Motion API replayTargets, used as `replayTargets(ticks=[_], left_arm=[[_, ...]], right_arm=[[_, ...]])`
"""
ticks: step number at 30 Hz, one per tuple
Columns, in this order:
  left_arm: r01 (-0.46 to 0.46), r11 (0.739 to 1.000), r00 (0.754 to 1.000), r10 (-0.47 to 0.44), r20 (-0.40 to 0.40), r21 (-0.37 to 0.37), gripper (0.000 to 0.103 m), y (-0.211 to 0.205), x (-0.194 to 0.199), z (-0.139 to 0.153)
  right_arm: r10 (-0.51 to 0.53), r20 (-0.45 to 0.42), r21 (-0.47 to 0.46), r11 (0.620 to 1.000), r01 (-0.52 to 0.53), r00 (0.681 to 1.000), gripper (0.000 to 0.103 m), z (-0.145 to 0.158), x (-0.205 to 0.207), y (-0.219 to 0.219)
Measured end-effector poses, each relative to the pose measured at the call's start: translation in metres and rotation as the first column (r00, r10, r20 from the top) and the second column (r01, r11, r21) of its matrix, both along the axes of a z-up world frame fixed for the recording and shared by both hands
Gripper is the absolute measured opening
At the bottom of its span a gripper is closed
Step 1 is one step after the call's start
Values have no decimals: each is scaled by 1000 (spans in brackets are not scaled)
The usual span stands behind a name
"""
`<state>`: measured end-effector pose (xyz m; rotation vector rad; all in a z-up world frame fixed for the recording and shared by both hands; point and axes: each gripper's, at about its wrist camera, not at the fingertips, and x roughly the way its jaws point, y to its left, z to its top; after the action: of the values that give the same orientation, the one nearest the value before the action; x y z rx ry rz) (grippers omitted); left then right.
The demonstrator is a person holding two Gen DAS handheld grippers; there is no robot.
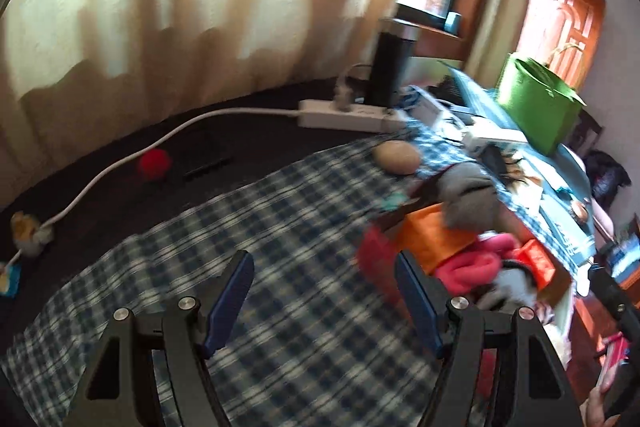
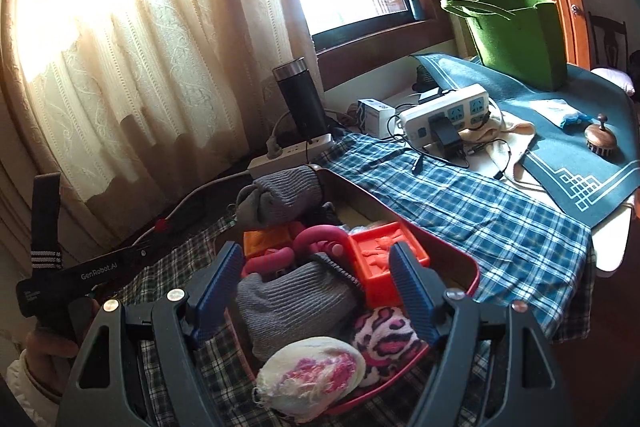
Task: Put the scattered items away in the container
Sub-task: 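Withdraw both tools from the tray toward the blue cracker packet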
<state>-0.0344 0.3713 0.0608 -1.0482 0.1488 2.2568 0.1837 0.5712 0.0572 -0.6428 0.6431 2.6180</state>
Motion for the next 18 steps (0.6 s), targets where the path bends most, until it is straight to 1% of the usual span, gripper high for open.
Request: replayTargets(ticks=[5,8,10,13,18], left_arm=[[-113,994,993,113,17,-10,74,-55,-19,-8],[-187,982,982,187,32,-23,74,-87,-30,-13],[-234,972,972,235,26,-34,74,-108,-35,-16],[-287,957,958,288,17,-44,74,-133,-41,-19],[-340,940,939,341,47,-26,74,-171,-51,-23]], right_arm=[[54,9,5,999,-54,998,79,2,-16,-25],[97,21,11,995,-97,995,79,2,-28,-43],[124,29,14,992,-125,992,79,2,-37,-54],[159,38,21,987,-160,987,79,2,-48,-70],[215,71,8,976,-216,974,80,-4,-70,-93]])
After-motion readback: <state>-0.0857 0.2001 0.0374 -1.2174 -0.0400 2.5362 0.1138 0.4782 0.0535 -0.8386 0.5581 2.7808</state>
